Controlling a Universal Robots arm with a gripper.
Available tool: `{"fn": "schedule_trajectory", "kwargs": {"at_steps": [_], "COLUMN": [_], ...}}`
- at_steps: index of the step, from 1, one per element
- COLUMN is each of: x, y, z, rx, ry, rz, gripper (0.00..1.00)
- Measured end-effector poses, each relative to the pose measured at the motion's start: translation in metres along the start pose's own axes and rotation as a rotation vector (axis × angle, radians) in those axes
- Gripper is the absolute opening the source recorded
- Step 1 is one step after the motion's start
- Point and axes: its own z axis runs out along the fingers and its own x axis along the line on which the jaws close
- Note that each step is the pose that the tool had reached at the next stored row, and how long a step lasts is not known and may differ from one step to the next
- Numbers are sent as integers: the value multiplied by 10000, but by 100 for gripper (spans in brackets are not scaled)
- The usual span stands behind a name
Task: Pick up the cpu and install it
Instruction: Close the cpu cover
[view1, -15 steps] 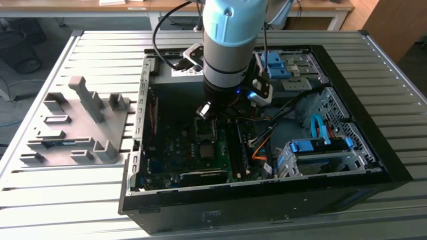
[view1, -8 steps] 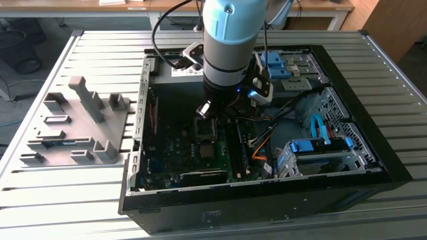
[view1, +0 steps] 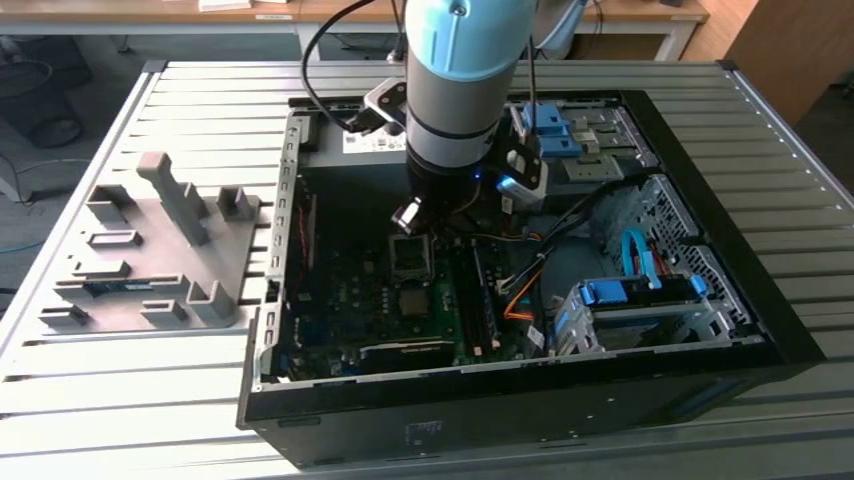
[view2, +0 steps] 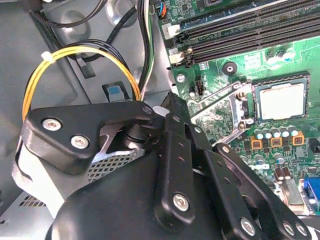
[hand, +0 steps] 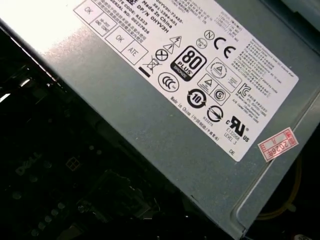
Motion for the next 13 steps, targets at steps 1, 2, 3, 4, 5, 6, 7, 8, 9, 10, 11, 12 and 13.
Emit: {"fn": "schedule_trajectory", "kwargs": {"at_steps": [1,2,3,4,5,6,7,8,9,10,11,12,13], "x": [0,2,3,4,5,6,7,9,10,12,13,14,16], "y": [1,1,0,-1,-1,-2,-3,-3,-4,-4,-4,-4,-5], "z": [-6,-12,-16,-21,-26,-32,-37,-43,-49,-53,-56,-57,-59], "rx": [-7,-14,-23,-31,-37,-45,-54,-63,-74,-83,-91,-98,-105], "ry": [-4,-8,-13,-17,-20,-22,-27,-33,-36,-37,-35,-34,-34], "rz": [-8,-19,-30,-42,-52,-63,-75,-89,-110,-136,-165,-193,-217], "gripper": [10,10,10,10,10,10,10,10,10,10,10,10,10]}}
